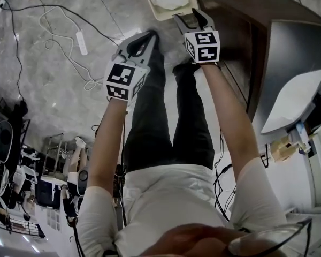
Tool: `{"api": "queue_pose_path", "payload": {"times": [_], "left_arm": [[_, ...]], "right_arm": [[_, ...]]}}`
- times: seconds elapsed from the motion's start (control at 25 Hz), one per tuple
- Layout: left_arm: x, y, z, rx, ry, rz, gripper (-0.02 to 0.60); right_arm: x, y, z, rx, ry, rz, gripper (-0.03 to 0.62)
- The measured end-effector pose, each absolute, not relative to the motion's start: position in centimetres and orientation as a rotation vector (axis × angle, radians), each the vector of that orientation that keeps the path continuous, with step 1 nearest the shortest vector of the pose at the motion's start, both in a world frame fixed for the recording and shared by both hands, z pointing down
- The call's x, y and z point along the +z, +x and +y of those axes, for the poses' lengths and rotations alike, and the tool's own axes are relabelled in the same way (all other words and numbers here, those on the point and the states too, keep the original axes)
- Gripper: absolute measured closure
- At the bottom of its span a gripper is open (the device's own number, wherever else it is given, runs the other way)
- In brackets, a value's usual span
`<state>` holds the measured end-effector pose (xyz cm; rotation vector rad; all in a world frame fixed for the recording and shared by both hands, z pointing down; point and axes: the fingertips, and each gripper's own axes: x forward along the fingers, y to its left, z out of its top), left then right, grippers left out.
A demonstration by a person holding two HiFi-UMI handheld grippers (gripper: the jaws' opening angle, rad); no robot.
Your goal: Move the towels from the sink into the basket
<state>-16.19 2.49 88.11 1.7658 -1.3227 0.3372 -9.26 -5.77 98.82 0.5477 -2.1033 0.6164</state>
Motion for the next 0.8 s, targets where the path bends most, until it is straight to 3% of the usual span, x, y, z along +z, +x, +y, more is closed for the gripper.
{"api": "queue_pose_path", "payload": {"times": [0.52, 0.68, 0.8], "left_arm": [[72.3, -11.9, 0.9, 0.269, 1.815, -1.324, 0.571], [65.8, -9.2, 1.3, 0.294, 1.851, -1.289, 0.571], [61.7, -7.8, 0.5, 0.319, 1.905, -1.262, 0.571]], "right_arm": [[76.8, -5.3, -6.3, 0.560, 0.681, -2.260, 0.482], [69.4, -1.8, -5.9, 0.522, 0.699, -2.281, 0.596], [64.7, 0.6, -6.6, 0.467, 0.707, -2.305, 0.597]]}}
